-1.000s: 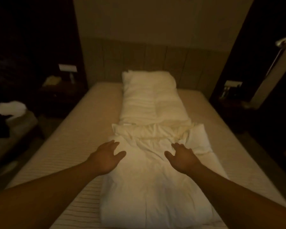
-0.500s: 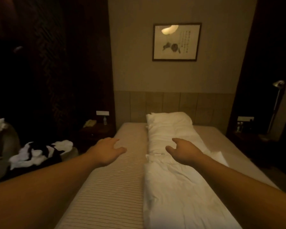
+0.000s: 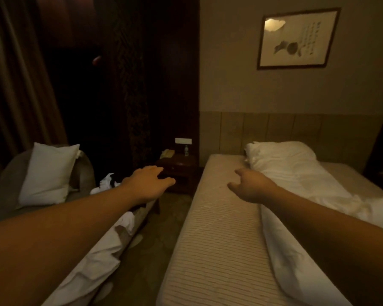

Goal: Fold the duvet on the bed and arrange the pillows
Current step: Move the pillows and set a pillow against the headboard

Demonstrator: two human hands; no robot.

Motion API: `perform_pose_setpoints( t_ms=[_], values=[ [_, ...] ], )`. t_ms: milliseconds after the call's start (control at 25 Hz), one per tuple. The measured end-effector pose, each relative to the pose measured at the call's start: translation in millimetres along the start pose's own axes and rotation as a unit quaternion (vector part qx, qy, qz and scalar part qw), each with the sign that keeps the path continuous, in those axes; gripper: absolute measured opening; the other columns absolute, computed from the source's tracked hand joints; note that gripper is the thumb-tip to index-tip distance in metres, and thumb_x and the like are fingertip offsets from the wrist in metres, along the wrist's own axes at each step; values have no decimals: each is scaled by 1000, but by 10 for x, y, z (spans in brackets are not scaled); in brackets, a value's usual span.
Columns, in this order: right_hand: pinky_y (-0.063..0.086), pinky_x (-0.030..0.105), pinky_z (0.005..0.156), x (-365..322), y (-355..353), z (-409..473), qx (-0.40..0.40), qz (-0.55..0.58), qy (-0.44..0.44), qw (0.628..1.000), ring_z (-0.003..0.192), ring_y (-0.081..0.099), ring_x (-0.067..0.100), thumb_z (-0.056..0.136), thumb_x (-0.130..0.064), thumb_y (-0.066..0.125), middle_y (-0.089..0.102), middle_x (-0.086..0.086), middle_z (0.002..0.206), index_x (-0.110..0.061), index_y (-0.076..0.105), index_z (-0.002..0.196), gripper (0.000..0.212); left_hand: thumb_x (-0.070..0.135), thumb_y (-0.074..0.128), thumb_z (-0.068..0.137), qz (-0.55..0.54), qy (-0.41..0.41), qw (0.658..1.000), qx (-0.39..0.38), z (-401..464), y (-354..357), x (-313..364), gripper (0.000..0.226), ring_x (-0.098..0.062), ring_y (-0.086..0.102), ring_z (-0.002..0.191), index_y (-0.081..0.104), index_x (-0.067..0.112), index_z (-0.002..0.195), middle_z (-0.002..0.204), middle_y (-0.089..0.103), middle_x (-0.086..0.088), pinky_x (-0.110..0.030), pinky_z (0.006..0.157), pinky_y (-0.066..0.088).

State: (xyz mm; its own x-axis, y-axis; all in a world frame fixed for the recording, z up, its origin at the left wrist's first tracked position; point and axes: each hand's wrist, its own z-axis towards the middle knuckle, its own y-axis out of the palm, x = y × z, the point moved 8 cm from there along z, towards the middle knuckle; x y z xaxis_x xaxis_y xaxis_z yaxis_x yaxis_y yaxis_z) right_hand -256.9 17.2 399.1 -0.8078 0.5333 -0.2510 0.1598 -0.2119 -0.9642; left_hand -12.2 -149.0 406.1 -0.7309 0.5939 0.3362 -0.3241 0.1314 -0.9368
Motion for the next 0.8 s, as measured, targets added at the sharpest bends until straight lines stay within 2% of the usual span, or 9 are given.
perform_pose_setpoints(
  t_ms=[80, 240, 480, 640, 800],
  values=[
    [39, 40, 109, -288, 161, 131, -7, -18, 16, 1000, 133, 44, 26, 91, -59, 46, 46, 4, 148, -20, 31, 151, 73, 89, 25, 56, -6, -8, 1000, 2, 179, -104, -418, 112, -24, 23, 145, 29, 31, 151, 160, 23, 3, -49, 116, 25],
    [39, 37, 106, -662, 427, 668, -10, -43, 38, 998, 131, 46, 26, 93, -56, 48, 47, 6, 146, -19, 31, 150, 70, 85, 34, 66, -38, -2, 999, -6, 797, -98, -1069, 102, -26, 27, 144, 30, 28, 151, 159, 26, -1, -46, 115, 28],
    [41, 35, 103, -1089, 902, 2089, -6, -3, 67, 998, 129, 48, 25, 93, -52, 52, 48, 5, 146, -21, 29, 152, 70, 86, 33, 61, -60, 10, 998, -31, 2148, 50, -1779, 105, -24, 30, 142, 35, 30, 149, 158, 29, -2, -47, 114, 30],
    [41, 38, 106, -1475, 1045, 3056, -8, 29, 77, 997, 131, 47, 26, 93, -50, 52, 44, 5, 148, -22, 28, 152, 69, 73, 46, 83, -58, 10, 998, -26, 3152, -183, -2297, 84, -26, 28, 143, 30, 26, 151, 159, 26, -5, -40, 115, 28],
    [47, 38, 101, -1711, 1061, 3908, 14, 28, 97, 995, 124, 53, 24, 92, -49, 54, 51, 4, 143, -25, 30, 151, 68, 73, 44, 85, -39, 16, 999, -31, 4176, -281, -2750, 81, -27, 27, 143, 30, 28, 151, 158, 27, -5, -42, 114, 29]
  ],
)
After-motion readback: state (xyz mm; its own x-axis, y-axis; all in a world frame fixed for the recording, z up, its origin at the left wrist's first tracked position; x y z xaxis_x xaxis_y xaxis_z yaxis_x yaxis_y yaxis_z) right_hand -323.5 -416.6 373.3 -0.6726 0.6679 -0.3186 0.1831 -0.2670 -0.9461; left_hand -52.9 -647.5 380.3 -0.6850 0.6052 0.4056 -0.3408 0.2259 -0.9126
